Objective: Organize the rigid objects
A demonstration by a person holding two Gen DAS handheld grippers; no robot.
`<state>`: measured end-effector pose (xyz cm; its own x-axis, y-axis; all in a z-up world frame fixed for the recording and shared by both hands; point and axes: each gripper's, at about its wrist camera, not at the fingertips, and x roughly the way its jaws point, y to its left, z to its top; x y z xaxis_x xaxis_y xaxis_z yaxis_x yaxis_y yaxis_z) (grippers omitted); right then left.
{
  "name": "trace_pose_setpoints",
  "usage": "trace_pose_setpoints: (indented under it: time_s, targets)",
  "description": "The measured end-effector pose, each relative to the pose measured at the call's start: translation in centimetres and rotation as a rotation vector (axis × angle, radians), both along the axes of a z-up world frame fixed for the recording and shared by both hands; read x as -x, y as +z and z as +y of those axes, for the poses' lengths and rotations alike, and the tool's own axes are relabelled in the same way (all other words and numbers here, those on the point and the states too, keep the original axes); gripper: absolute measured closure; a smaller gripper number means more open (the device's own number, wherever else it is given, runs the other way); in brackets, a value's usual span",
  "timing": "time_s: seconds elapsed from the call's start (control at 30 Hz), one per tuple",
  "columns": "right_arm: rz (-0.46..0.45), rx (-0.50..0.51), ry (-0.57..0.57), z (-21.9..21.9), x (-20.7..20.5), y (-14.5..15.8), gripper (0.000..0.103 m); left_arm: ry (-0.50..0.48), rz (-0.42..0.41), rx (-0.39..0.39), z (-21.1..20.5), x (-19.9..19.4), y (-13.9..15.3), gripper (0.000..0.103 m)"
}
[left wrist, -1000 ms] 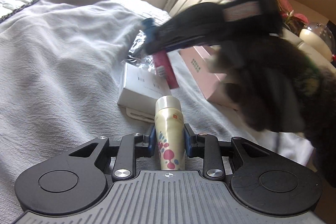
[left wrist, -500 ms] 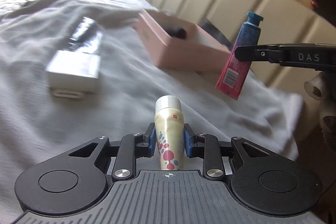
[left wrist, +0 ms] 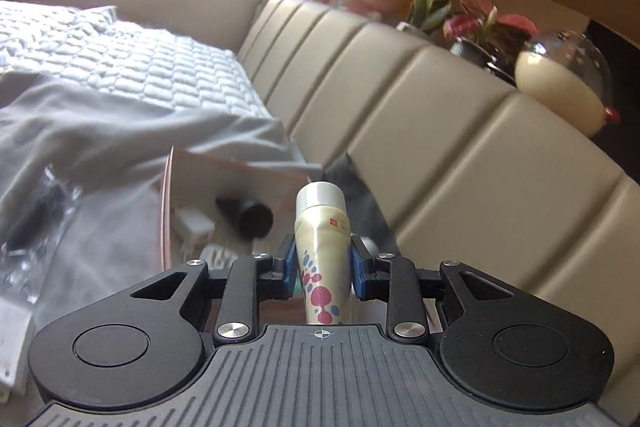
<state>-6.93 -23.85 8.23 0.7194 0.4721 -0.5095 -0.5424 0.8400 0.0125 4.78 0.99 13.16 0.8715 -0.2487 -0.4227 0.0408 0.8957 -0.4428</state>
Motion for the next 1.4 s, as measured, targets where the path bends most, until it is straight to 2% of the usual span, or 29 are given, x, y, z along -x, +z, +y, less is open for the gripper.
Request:
trace_pose_setpoints:
  time_s: [0.17, 0.27, 0.37, 0.4, 0.47, 0.53, 0.63, 0.7, 0.87, 1.03, 1.1, 1.27, 1.33, 1.4]
  targets:
    - [0.039, -0.038, -0.035, -1.5, -0.7, -0.1, 0.087, 0.109, 0.025, 0.055, -1.5, -8.1, -1.6, 0.073]
    - [0.026, -0.027, -0.045, -1.8, -0.7, 0.2, 0.087, 0.105, 0.046, 0.096, -2.0, -11.6, -3.6, 0.073]
    - [-0.004, 0.019, -0.049, -1.3, -0.5, 0.2, 0.087, 0.114, 0.11, -0.01, -2.7, -13.8, -5.1, 0.072]
    - [-0.012, 0.028, -0.052, -1.3, -0.5, 0.1, 0.087, 0.139, 0.099, -0.041, -2.7, -13.5, -5.3, 0.072]
    - [-0.013, 0.027, -0.059, -1.4, -0.8, 0.1, 0.087, 0.153, 0.08, -0.038, -2.2, -12.7, -5.4, 0.072]
    - [0.002, 0.013, -0.063, -1.5, -1.5, 0.1, 0.087, 0.128, 0.076, -0.015, -1.2, -11.6, -5.1, 0.072]
    - [0.034, -0.011, -0.074, -1.5, -3.1, 0.1, 0.087, 0.108, 0.051, -0.041, -0.3, -9.5, -4.5, 0.072]
    - [0.049, -0.023, -0.08, -1.4, -4.0, 0.2, 0.087, 0.094, 0.068, -0.057, 0.3, -8.0, -4.5, 0.072]
    - [0.092, -0.049, -0.109, -0.3, -6.8, 1.2, 0.087, 0.013, 0.132, 0.025, 2.5, -2.5, -5.9, 0.072]
    - [0.056, -0.054, -0.159, 1.3, -10.0, 4.5, 0.087, -0.023, 0.133, -0.053, 3.8, 2.8, -6.4, 0.072]
    - [0.03, -0.056, -0.183, 2.2, -11.6, 6.2, 0.087, -0.027, 0.126, -0.057, 4.4, 4.3, -6.5, 0.072]
    - [-0.064, 0.02, -0.271, 5.5, -16.5, 8.9, 0.087, -0.057, 0.075, -0.088, 6.0, 7.0, -6.4, 0.072]
    - [-0.06, 0.062, -0.297, 7.0, -18.7, 8.8, 0.087, -0.047, 0.064, -0.101, 6.9, 7.8, -6.6, 0.072]
    - [-0.036, 0.095, -0.308, 8.0, -20.4, 8.2, 0.087, -0.033, 0.065, -0.077, 8.4, 8.5, -7.0, 0.072]
